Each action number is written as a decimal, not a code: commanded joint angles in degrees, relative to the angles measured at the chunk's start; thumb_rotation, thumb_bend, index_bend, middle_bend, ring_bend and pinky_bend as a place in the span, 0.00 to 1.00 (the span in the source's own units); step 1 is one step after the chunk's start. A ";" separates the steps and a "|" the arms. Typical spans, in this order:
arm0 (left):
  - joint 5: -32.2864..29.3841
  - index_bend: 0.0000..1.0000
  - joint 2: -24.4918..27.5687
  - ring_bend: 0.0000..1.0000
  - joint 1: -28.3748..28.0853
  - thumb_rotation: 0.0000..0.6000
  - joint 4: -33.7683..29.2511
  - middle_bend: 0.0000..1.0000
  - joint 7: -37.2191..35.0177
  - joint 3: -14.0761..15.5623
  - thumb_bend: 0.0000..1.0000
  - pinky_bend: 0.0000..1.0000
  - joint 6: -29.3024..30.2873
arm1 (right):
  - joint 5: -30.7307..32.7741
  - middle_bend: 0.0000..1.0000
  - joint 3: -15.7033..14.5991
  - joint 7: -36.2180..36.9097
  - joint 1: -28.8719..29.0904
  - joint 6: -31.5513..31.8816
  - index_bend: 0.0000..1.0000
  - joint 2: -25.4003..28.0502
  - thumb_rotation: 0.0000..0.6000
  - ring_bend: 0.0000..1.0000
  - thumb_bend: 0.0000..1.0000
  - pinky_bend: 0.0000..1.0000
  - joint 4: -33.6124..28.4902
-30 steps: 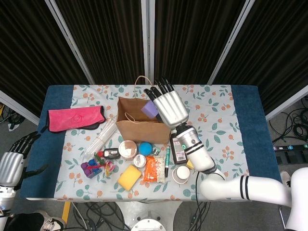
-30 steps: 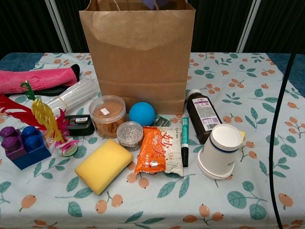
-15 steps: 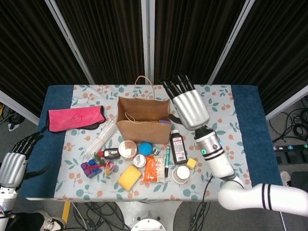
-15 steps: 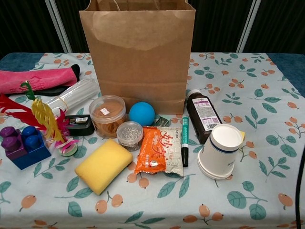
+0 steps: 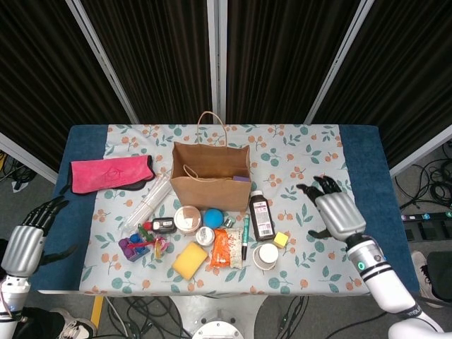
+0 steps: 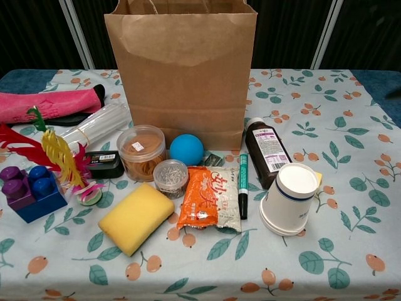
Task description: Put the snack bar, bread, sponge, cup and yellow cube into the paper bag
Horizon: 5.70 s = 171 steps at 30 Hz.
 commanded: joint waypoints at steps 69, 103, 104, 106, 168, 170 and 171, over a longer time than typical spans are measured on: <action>-0.26 0.20 0.07 0.18 0.81 1.00 1.65 0.23 -2.76 -0.76 0.16 0.22 1.75 | 1.17 0.50 18.36 -20.37 12.10 17.65 0.54 -10.60 1.00 0.33 0.17 0.08 -4.59; -1.48 0.20 0.48 0.18 0.61 1.00 2.45 0.23 -3.79 -1.30 0.16 0.22 0.98 | 13.73 0.29 19.29 -20.38 25.22 13.91 0.25 -24.98 1.00 0.10 0.00 0.00 9.54; -1.46 0.20 0.49 0.18 0.59 1.00 2.38 0.23 -3.75 -1.29 0.16 0.22 0.95 | 13.39 0.29 19.39 -20.10 25.06 14.18 0.25 -24.75 1.00 0.10 0.00 0.00 9.20; -1.35 0.20 0.52 0.18 0.52 1.00 2.20 0.23 -3.56 -1.22 0.16 0.22 0.83 | 11.37 0.29 19.66 -18.99 24.13 15.54 0.25 -23.56 1.00 0.10 0.00 0.00 7.63; 0.61 0.20 0.25 0.18 1.45 1.00 4.59 0.23 -6.42 0.58 0.16 0.22 2.19 | -10.32 0.36 -0.53 15.78 -19.73 18.66 0.30 -50.56 1.00 0.18 0.00 0.00 39.55; 0.61 0.20 0.31 0.18 1.38 1.00 4.75 0.23 -6.75 0.52 0.16 0.22 2.17 | -10.39 0.36 -0.27 15.65 -19.73 18.33 0.30 -51.46 1.00 0.18 0.00 0.00 40.45; 0.62 0.20 0.32 0.18 1.35 1.00 4.82 0.23 -6.85 0.53 0.16 0.22 2.15 | -10.40 0.36 -0.15 15.62 -19.71 18.13 0.30 -51.82 1.00 0.19 0.00 0.00 40.76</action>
